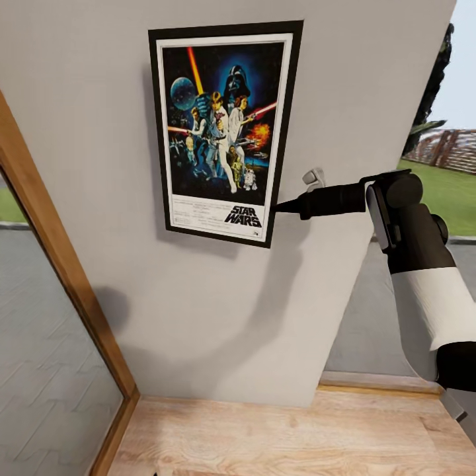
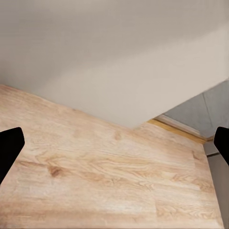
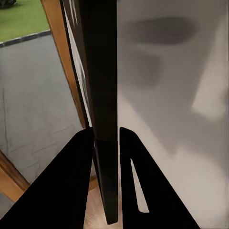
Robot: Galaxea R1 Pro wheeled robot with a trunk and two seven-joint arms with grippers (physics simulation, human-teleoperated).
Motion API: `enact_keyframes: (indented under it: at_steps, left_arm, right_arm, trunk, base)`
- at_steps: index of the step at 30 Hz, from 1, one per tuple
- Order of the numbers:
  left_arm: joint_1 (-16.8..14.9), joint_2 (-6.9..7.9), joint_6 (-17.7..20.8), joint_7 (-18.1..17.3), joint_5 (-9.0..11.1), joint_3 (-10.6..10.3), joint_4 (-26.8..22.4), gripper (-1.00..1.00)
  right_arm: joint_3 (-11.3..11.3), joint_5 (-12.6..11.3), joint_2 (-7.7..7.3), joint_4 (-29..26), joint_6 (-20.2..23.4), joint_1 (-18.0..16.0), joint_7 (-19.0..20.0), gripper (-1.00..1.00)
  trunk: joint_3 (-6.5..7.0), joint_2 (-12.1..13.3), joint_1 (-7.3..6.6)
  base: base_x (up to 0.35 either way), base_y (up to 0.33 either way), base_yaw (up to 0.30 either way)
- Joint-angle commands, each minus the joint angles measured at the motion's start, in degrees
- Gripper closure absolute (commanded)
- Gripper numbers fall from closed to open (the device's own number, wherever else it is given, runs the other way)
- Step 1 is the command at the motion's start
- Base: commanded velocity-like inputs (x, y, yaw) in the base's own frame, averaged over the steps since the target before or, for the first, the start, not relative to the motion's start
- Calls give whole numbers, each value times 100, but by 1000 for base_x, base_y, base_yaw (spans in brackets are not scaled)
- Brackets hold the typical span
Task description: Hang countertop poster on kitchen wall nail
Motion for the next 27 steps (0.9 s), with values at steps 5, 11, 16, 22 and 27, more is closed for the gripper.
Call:
enact_keyframes:
  at_steps: [5,11,16,22,27]
  left_arm:
    - [-5,3,-23,-15,48,-47,3,-100]
    - [-5,1,-23,-15,48,-48,3,-100]
    - [-5,3,-23,-15,48,-47,3,-100]
    - [-5,3,-23,-15,48,-52,3,-100]
    - [-5,3,-23,-15,48,-48,3,-100]
  right_arm:
    - [2,30,-2,-2,45,-10,51,100]
    - [2,30,-2,-2,45,-10,51,100]
    - [2,30,-2,-2,45,-8,51,100]
    - [2,30,-2,-4,45,-8,51,100]
    - [2,30,-2,-2,45,-8,51,100]
  trunk:
    - [-13,-13,4]
    - [-13,-13,4]
    - [-13,-13,4]
    - [-13,-13,4]
    - [-13,-13,4]
  base:
    - [21,2,0]
    - [2,0,0]
    - [1,1,0]
    - [77,132,0]
    - [43,77,0]
